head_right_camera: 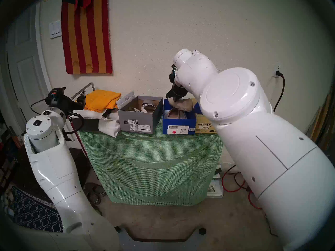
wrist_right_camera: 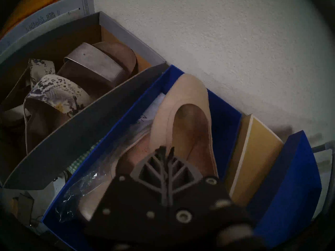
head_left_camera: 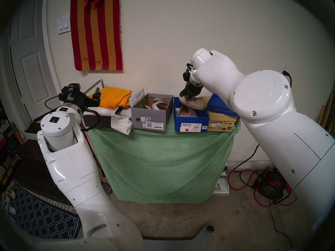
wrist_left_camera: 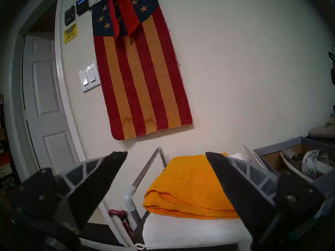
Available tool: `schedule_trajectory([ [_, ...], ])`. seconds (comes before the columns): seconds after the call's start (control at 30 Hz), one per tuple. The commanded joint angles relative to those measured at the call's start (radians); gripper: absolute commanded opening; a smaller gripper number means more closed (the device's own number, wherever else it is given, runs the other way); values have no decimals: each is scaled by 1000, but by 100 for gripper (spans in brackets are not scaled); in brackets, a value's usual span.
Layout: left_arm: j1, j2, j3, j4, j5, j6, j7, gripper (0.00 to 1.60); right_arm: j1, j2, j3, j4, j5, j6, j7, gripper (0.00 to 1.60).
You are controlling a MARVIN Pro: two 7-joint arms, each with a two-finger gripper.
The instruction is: Put shoes into shoe box
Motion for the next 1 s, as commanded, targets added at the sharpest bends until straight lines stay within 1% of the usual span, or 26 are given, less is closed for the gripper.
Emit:
schedule_trajectory([
  [0.0, 1, 3, 2, 0, -2, 1, 1, 160, -90, 13, 19, 9, 16, -21, -18, 0],
  [0.2, 1, 2, 2, 0, -2, 1, 2, 160, -119, -7, 44, 7, 30, -11, -38, 0],
  [0.37, 1, 3, 2, 0, -2, 1, 2, 160, -116, -30, 57, 6, 35, 1, -55, 0],
  [0.57, 1, 3, 2, 0, -2, 1, 2, 160, -117, -38, 66, 1, 36, 10, -80, 0],
  [0.6, 1, 3, 2, 0, -2, 1, 2, 160, -114, -39, 68, 0, 36, 13, -85, 33],
  [0.67, 2, 3, 2, 0, -2, 1, 2, 160, -112, -43, 68, -2, 34, 16, -93, 33],
  [0.7, 2, 3, 2, 0, -2, 1, 2, 160, -109, -44, 68, -2, 34, 18, -95, 160],
  [0.87, 2, 3, 2, 0, -3, 1, 2, 160, -88, -49, 71, -6, 32, 33, -105, 160],
  [0.97, 2, 3, 2, 0, -3, 1, 2, 160, -63, -48, 68, -12, 30, 43, -109, 160],
])
